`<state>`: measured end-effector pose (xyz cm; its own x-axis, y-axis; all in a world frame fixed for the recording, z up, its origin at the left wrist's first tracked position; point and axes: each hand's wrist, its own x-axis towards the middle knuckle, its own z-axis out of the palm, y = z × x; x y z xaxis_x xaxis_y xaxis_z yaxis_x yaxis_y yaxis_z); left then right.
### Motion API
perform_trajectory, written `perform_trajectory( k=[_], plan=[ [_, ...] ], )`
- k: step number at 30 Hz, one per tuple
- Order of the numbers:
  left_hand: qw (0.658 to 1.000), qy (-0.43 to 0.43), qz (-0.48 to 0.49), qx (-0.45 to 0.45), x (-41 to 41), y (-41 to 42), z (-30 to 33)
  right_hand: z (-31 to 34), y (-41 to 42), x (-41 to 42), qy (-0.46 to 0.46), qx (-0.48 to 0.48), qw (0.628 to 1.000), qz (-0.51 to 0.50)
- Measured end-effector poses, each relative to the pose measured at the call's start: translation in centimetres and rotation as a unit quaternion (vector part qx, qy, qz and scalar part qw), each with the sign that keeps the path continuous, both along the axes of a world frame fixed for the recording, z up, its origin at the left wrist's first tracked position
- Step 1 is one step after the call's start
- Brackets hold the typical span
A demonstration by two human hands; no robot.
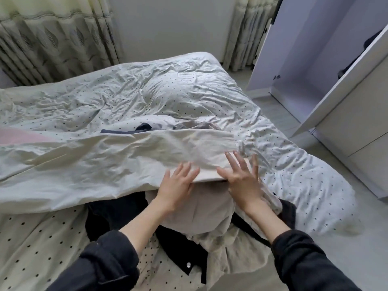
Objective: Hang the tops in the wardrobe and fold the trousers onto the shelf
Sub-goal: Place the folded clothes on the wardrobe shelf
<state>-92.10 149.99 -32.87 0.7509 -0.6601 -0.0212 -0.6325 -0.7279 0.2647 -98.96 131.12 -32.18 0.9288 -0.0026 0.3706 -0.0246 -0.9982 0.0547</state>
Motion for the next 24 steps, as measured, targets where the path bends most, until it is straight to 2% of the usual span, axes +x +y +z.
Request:
perform_trajectory(
  k=[2, 3, 4, 6, 8, 10, 11, 13, 14, 15, 16, 18, 22, 24],
  plan=[
    [0.991, 0.081, 0.001, 0.102, -1.0, 0.3, -1.7, -1.6, 0.3, -2.1, 0.192, 0.095, 0.971, -0.105],
    [0.992, 0.078, 0.012, 0.102, -1.3, 0.4, -2.1, -2.0, 0.4, -2.9, 0.227, 0.152, 0.951, -0.146],
    [0.993, 0.061, 0.022, 0.095, -1.3, 0.3, -2.1, -2.1, 0.6, -3.3, 0.221, 0.207, 0.937, -0.173],
    [0.995, 0.025, 0.027, 0.093, -1.0, -0.2, -1.8, -2.0, 0.9, -3.4, 0.146, 0.329, 0.906, -0.224],
    [0.996, -0.008, 0.009, 0.092, -0.2, -1.0, -1.2, -1.3, 1.0, -2.6, 0.090, 0.469, 0.825, -0.302],
    [0.998, -0.005, -0.016, 0.060, 0.4, -2.1, -0.4, -0.5, 1.0, -1.9, 0.105, 0.612, 0.705, -0.343],
    [0.999, -0.008, -0.024, 0.023, 0.5, -2.5, 0.0, 0.0, 1.0, -1.6, 0.106, 0.700, 0.619, -0.341],
    [0.998, -0.020, 0.012, -0.061, 0.7, -2.8, 0.6, 1.6, 1.0, -1.1, 0.092, 0.854, 0.399, -0.321],
    [0.994, -0.015, 0.043, -0.098, 0.8, -2.7, 1.0, 2.6, 0.6, -1.0, 0.080, 0.897, 0.306, -0.309],
    [0.989, -0.001, 0.072, -0.131, 1.0, -2.4, 1.2, 3.1, 0.2, -0.7, 0.074, 0.921, 0.247, -0.293],
    [0.982, 0.016, 0.092, -0.166, 1.2, -2.0, 1.4, 3.8, -0.3, -0.5, 0.073, 0.933, 0.218, -0.276],
    [0.964, 0.057, 0.113, -0.232, 1.6, -1.3, 2.2, 4.6, -1.2, 0.5, 0.086, 0.943, 0.200, -0.251],
    [0.936, 0.066, 0.142, -0.315, 1.8, -0.3, 4.0, 6.4, -1.7, 3.4, 0.176, 0.933, 0.229, -0.215],
    [0.928, 0.049, 0.145, -0.341, 1.8, 0.4, 4.5, 6.9, -1.4, 5.2, 0.219, 0.929, 0.226, -0.195]
  ],
)
